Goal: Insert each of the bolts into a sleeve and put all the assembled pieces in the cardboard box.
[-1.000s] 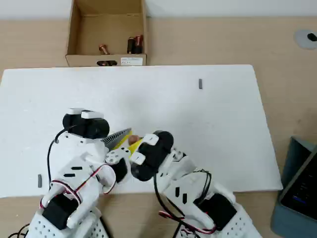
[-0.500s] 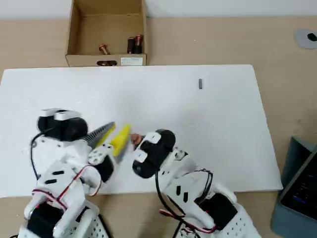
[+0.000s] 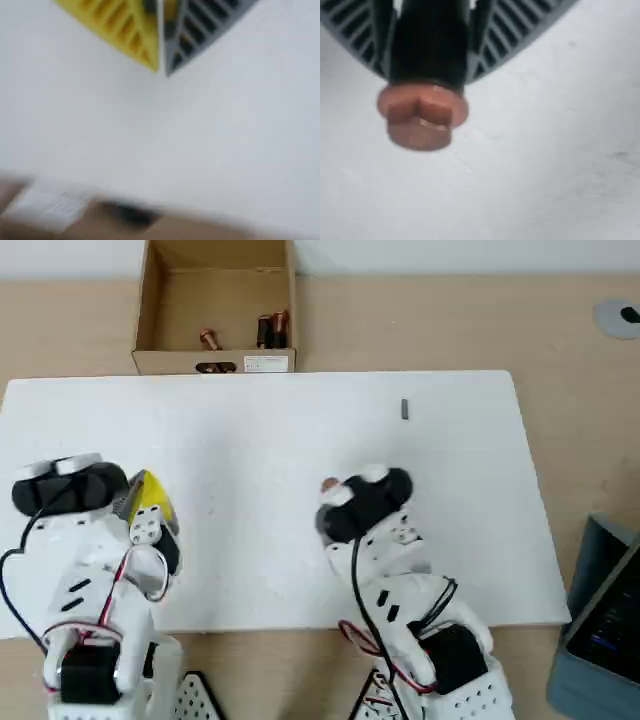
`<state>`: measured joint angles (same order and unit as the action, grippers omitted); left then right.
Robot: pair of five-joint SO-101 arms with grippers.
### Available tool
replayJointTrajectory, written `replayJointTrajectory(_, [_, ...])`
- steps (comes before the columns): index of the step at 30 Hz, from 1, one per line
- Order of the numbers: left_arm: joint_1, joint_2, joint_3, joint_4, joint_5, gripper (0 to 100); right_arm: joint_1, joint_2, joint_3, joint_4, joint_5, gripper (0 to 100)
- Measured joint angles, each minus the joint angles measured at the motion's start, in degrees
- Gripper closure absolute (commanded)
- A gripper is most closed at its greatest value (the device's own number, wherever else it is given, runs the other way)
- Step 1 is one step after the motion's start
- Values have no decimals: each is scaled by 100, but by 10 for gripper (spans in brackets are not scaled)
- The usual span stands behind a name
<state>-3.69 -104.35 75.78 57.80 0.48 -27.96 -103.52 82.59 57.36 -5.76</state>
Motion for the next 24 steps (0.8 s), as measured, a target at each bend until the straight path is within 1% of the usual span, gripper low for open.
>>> replayJointTrajectory(2, [-211, 0, 360, 0, -237, 998, 176, 0, 0, 35, -70, 989])
replayJointTrajectory(5, [-325, 0, 826, 0, -422, 998, 378, 0, 0, 35, -79, 989])
replayJointTrajectory(14, [-334, 9, 1829, 0, -431, 998, 431, 141, -686, 35, -97, 989])
replayJointTrajectory(18, [-334, 9, 1969, 0, -431, 998, 448, 1169, -1284, -141, -97, 989])
replayJointTrajectory(24, [-334, 9, 1969, 0, -431, 998, 448, 3174, -2435, -730, -97, 989])
